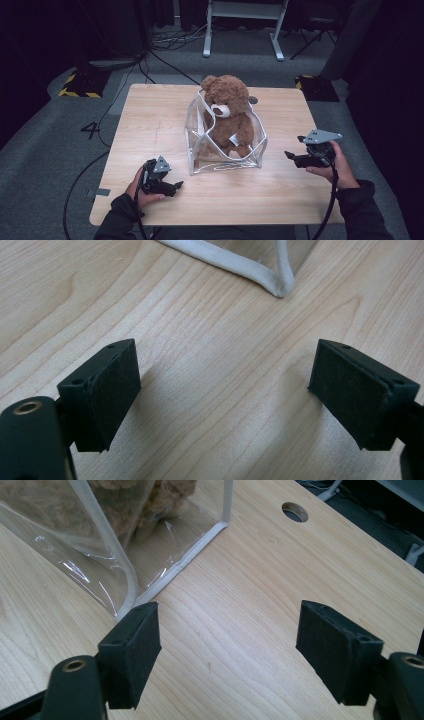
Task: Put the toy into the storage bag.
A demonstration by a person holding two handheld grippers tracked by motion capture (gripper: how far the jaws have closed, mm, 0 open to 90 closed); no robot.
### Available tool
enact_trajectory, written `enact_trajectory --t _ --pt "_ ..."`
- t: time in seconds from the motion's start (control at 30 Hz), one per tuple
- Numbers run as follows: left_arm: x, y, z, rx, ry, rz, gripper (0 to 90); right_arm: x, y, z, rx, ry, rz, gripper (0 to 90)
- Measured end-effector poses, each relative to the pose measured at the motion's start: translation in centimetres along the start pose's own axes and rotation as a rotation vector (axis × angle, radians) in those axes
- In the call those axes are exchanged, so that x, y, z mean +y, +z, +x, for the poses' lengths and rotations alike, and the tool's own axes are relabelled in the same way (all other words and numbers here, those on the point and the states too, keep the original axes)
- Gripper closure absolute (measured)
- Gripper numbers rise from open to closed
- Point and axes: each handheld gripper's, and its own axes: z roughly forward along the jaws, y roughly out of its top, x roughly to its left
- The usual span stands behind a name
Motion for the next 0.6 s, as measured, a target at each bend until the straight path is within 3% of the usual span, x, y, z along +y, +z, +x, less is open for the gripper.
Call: enact_trajectory --t 0.6 --pt "0.0 0.0 0.0 0.0 0.0 -0.001 13.1 -2.8 0.8 0.0 0.007 0.022 0.039 26.0"
